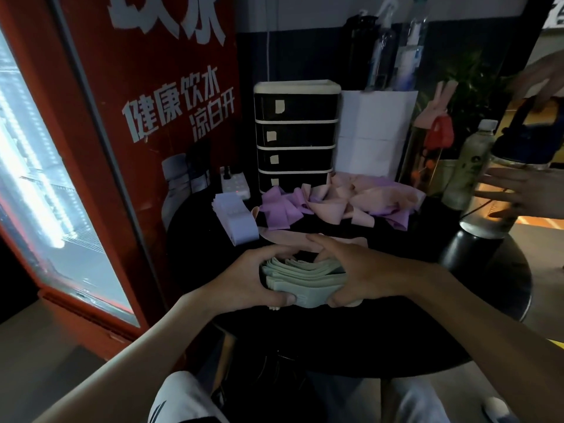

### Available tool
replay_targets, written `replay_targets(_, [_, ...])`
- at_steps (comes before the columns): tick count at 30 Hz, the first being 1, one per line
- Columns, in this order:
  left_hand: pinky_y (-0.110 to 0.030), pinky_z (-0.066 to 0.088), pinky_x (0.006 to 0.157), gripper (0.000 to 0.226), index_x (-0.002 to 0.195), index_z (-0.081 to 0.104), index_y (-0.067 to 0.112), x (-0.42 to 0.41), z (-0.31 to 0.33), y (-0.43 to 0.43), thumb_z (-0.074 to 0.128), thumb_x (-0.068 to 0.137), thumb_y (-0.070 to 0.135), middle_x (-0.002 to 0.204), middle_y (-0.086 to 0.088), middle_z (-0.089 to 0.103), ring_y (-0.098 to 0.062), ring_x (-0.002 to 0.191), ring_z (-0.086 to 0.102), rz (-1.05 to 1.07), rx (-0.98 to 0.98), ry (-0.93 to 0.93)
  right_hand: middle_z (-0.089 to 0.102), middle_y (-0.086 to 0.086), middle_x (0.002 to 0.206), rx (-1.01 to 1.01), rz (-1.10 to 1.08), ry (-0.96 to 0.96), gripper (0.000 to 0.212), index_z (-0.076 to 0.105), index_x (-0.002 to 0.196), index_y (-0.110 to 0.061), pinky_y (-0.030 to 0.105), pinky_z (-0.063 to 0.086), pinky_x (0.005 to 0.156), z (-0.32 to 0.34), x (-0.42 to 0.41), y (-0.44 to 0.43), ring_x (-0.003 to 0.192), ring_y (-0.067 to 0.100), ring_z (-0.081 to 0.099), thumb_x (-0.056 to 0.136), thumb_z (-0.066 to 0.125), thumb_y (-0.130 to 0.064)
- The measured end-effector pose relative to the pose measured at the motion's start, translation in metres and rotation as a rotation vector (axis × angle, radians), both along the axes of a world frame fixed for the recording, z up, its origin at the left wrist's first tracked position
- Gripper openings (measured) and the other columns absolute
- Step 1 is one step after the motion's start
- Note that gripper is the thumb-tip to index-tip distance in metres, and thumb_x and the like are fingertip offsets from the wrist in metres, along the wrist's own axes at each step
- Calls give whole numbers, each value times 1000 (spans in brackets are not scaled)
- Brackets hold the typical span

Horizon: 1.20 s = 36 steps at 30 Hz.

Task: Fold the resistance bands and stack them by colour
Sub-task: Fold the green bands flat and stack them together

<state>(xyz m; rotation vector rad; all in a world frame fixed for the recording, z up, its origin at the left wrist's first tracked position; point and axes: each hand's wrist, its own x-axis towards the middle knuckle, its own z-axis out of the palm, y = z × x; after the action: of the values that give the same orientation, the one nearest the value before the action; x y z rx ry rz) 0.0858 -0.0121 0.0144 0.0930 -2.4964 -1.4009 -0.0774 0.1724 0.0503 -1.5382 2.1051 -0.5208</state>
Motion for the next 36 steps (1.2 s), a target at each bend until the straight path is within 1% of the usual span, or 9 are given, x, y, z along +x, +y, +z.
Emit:
replay_targets(3, [-12,46,89,68,126,60,24,-1,-1,-2,89,68,7,117,4,67,-3,108,64,15,-18,-20,41,-16,134,-63,-50,-37,113,10,153,-34,6,37,96,-4,-4,7,118,-4,45,70,86,-33])
replay_targets(7, [-17,50,87,57,119,66,20,-3,-3,-3,89,68,8,111,2,71,-6,102,67,33,0,-12,44,-13,129,-182,-111,-75,92,35,139,-33,4,39,91,-12,-4,24,110,-10,48,65,90,-24])
replay_targets(11, [-19,52,86,53,116,66,23,-6,-5,-1,88,70,6,111,3,71,-7,102,68,64,36,22,54,-15,121,-305,-195,-175,83,41,134,-28,3,41,81,-24,-2,28,101,-15,55,67,88,-13])
replay_targets(15, [-13,47,89,61,124,62,24,-5,-4,-4,88,71,9,121,8,65,-1,111,62,45,19,2,60,-4,116,-360,-202,-196,66,51,125,-20,10,48,80,-31,-3,24,98,-2,60,70,84,-5])
replay_targets(19, [-16,46,94,53,118,66,12,-5,-4,-4,88,70,8,127,5,60,-6,116,60,11,-33,-16,60,-6,117,-335,-181,-247,71,51,125,-20,14,48,84,-31,-3,23,101,-1,61,66,90,-16])
replay_targets(23, [-17,50,80,51,115,65,14,-3,-5,-1,87,70,3,105,8,68,-3,94,66,29,15,-16,64,-6,111,-364,-216,-234,64,57,122,-21,10,47,79,-33,-3,22,95,-2,63,66,89,-15])
replay_targets(30, [-22,51,89,61,120,65,20,4,-3,-5,92,66,15,112,2,67,-11,104,66,15,30,-3,70,-7,95,-460,-249,-163,46,66,100,-33,11,49,73,-31,4,23,84,0,66,65,89,-14])
replay_targets(34, [-23,51,92,70,120,64,20,11,-6,-6,92,56,28,115,0,68,-13,107,66,10,70,19,67,-8,103,-399,-201,-205,55,62,112,-26,10,47,79,-34,7,24,93,-3,64,66,90,-18])
replay_targets(36, [-22,50,93,74,121,64,21,13,-6,-7,95,54,22,118,-2,68,-13,110,65,-6,68,1,67,-10,106,-335,-171,-234,59,59,116,-27,12,48,81,-31,4,26,97,-1,64,66,89,-19])
